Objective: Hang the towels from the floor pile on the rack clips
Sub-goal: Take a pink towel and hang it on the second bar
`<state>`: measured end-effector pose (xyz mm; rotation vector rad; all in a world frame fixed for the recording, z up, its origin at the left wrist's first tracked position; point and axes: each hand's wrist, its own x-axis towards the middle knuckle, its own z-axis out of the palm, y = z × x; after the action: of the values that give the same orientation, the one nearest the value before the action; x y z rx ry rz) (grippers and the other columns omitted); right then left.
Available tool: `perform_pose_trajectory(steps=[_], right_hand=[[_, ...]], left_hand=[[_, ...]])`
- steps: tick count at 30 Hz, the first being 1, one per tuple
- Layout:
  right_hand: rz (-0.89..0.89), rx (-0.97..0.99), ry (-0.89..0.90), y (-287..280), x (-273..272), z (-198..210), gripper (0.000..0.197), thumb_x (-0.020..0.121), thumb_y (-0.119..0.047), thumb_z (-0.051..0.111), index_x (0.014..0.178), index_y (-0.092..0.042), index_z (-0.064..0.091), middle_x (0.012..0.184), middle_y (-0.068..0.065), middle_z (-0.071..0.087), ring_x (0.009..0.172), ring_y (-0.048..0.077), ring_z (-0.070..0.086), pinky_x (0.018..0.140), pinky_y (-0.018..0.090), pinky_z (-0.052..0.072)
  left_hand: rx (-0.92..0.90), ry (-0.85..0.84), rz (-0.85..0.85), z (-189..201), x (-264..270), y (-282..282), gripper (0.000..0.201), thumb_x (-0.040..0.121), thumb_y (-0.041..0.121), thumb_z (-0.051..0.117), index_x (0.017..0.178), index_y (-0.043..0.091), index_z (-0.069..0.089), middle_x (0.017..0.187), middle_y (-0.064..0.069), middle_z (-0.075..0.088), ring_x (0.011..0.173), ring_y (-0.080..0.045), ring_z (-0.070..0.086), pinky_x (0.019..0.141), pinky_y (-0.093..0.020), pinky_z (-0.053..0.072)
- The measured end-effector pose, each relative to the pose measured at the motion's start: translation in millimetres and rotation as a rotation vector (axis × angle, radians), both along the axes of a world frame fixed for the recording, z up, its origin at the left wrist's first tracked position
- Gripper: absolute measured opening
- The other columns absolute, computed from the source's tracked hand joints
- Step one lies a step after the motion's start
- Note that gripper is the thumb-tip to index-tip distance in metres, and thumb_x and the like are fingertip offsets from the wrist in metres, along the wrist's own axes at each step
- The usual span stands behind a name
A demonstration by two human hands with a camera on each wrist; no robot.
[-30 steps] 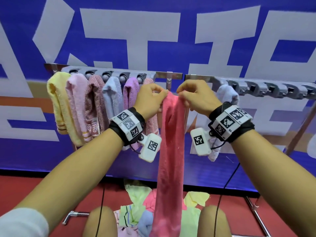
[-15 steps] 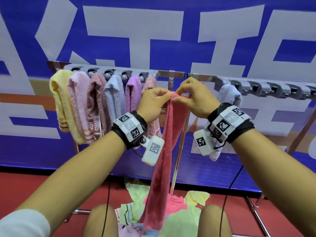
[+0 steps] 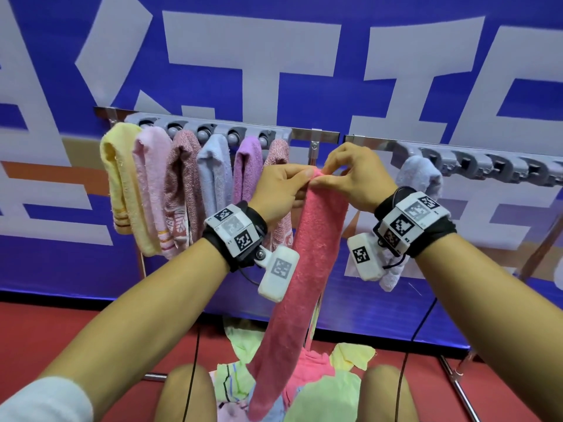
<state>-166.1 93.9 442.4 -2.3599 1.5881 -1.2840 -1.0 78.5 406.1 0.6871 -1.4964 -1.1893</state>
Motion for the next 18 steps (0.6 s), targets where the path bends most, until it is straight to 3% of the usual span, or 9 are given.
perform_pose_trajectory(steps=[2, 6, 8, 10, 13, 14, 16, 18], right_hand=[[-0.009, 0.0, -0.003, 0.2, 1.5, 0.0, 0.02, 0.071, -0.034, 0.085, 0.066, -0.03, 0.067, 0.091, -0.006, 0.06, 0.084, 0.011, 0.059, 0.075, 0.027, 0.047], [-0.05, 0.004, 0.013, 0.9, 3.5, 7.2, 0.024, 0.075, -0.029, 0.082, 0.061, -0.033, 0.063, 0.088, -0.009, 0.058, 0.082, 0.011, 0.058, 0.071, 0.025, 0.044], [-0.076, 0.024, 0.012, 1.7, 4.8, 11.7, 0.02, 0.074, -0.027, 0.083, 0.063, -0.028, 0.067, 0.088, -0.011, 0.057, 0.082, 0.01, 0.057, 0.072, 0.024, 0.042], [-0.113, 0.027, 0.019, 3.4, 5.7, 14.6, 0.021, 0.073, -0.028, 0.083, 0.061, -0.024, 0.067, 0.088, -0.008, 0.061, 0.083, 0.012, 0.058, 0.074, 0.027, 0.045], [-0.169, 0.025, 0.05, 9.7, 6.4, 17.9, 0.036, 0.073, -0.036, 0.081, 0.05, -0.028, 0.054, 0.087, 0.002, 0.066, 0.082, 0.018, 0.061, 0.078, 0.034, 0.049], [-0.177, 0.024, 0.06, 12.8, 7.2, 18.7, 0.038, 0.074, -0.037, 0.079, 0.049, -0.03, 0.051, 0.086, 0.003, 0.067, 0.082, 0.019, 0.062, 0.08, 0.036, 0.049], [-0.189, 0.01, 0.07, 17.7, 8.1, 18.4, 0.034, 0.076, -0.036, 0.075, 0.051, -0.03, 0.053, 0.085, 0.004, 0.069, 0.083, 0.021, 0.063, 0.083, 0.04, 0.049], [-0.19, -0.005, 0.076, 20.2, 8.6, 17.8, 0.031, 0.079, -0.034, 0.075, 0.055, -0.018, 0.062, 0.083, 0.009, 0.07, 0.082, 0.024, 0.063, 0.082, 0.042, 0.048]], left_hand=[[-0.008, 0.0, -0.008, 0.6, 0.7, 2.2, 0.02, 0.098, 0.014, 0.057, 0.107, 0.004, 0.072, 0.064, 0.007, 0.068, 0.055, -0.002, 0.06, 0.054, -0.018, 0.05], [-0.048, -0.01, -0.052, 6.0, 3.6, 1.4, 0.014, 0.091, 0.01, 0.068, 0.103, 0.007, 0.072, 0.088, -0.005, 0.075, 0.078, -0.012, 0.072, 0.064, -0.021, 0.055], [0.0, -0.028, -0.094, 12.0, 7.3, -4.2, 0.013, 0.089, 0.011, 0.07, 0.102, 0.008, 0.072, 0.089, -0.008, 0.075, 0.076, -0.014, 0.071, 0.064, -0.022, 0.056], [0.045, -0.054, -0.166, 18.6, 10.2, -8.0, 0.016, 0.091, 0.011, 0.067, 0.105, 0.006, 0.07, 0.074, -0.002, 0.074, 0.063, -0.007, 0.068, 0.06, -0.019, 0.054], [0.089, -0.081, -0.262, 26.6, 13.0, -10.1, 0.028, 0.095, 0.008, 0.059, 0.12, -0.003, 0.062, 0.049, 0.008, 0.062, 0.044, 0.003, 0.056, 0.054, -0.013, 0.048], [0.093, -0.088, -0.278, 29.3, 13.0, -10.8, 0.028, 0.094, 0.009, 0.059, 0.12, -0.003, 0.062, 0.05, 0.008, 0.062, 0.044, 0.003, 0.056, 0.056, -0.014, 0.048], [0.099, -0.094, -0.287, 31.9, 11.7, -13.3, 0.023, 0.092, 0.013, 0.063, 0.112, 0.003, 0.068, 0.068, 0.004, 0.072, 0.059, -0.003, 0.065, 0.062, -0.019, 0.05], [0.1, -0.094, -0.273, 29.9, 9.6, -18.3, 0.018, 0.091, 0.015, 0.066, 0.106, 0.007, 0.071, 0.081, 0.0, 0.074, 0.069, -0.008, 0.068, 0.064, -0.021, 0.053]])
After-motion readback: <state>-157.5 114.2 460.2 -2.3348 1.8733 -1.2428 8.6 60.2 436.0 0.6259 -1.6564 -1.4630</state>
